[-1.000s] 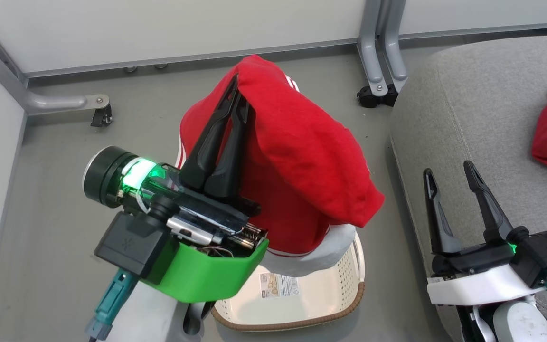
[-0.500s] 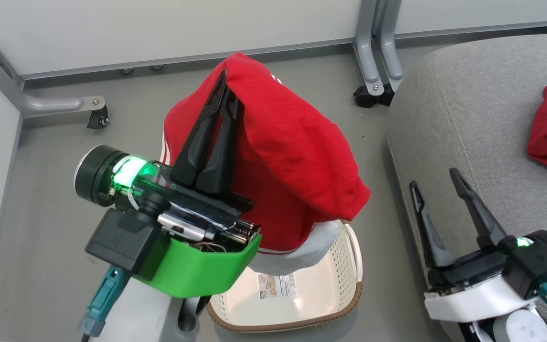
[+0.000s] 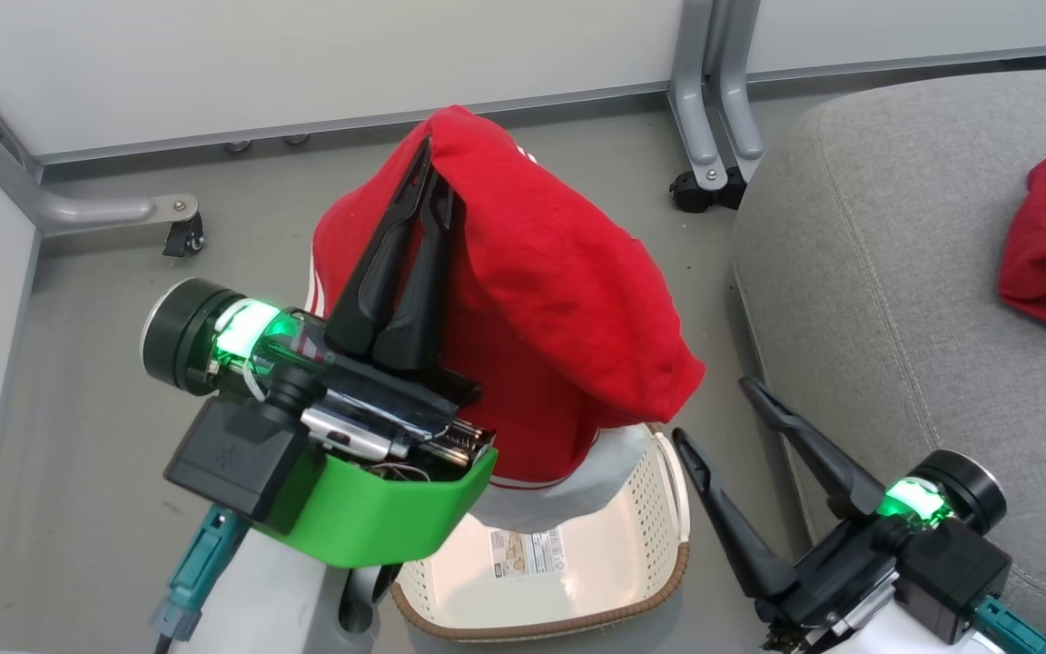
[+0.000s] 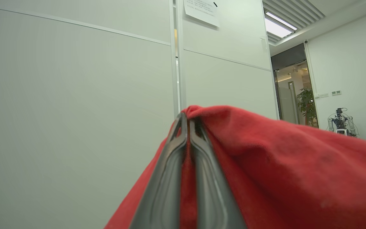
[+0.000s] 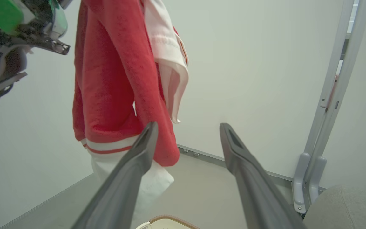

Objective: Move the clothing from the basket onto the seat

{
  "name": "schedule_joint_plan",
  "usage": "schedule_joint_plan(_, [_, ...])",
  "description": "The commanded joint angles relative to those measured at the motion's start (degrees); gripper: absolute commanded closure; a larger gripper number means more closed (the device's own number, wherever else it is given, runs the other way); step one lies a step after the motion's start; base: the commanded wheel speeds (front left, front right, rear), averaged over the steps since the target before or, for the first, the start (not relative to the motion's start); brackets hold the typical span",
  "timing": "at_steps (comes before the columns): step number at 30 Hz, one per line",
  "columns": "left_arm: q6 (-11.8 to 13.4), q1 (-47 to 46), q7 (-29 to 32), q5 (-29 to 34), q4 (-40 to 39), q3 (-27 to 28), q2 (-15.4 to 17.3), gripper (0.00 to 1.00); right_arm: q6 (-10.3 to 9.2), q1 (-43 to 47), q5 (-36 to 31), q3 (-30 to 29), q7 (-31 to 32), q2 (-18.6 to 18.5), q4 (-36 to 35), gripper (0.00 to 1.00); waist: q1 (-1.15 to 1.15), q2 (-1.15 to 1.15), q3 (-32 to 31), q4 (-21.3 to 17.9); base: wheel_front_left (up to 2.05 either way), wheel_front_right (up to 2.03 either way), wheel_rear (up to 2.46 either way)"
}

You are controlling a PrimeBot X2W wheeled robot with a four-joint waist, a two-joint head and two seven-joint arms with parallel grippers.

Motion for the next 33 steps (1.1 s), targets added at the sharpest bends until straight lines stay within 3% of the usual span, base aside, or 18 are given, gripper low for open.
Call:
schedule_joint_plan(1, [-0.1, 0.5, 0.0, 0.1, -0.1, 0.1, 0.0, 1.00, -0.04, -0.9, 0.3, 0.9, -0.2, -0.5, -0.5, 0.00, 0.00, 0.00, -0.1, 0.1, 0.00, 0.00, 0.00])
schedule_joint_plan(19, [-0.3, 0.2, 0.0, 0.7, 0.5, -3.7, 0.0, 1.00, -0.04, -9.7, 0.9, 12.5, -0.2, -0.8, 3.6, 0.00, 0.00, 0.00, 0.0, 1.4, 0.00, 0.00, 0.00])
schedule_joint_plan(33, [0.5, -1.2, 0.0, 0.7, 1.1, -8.0, 0.0, 1.00, -0.04, -14.1, -1.1, 13.5, -0.2, 3.9, 9.0, 0.00, 0.00, 0.00, 0.2, 3.1, 0.00, 0.00, 0.00])
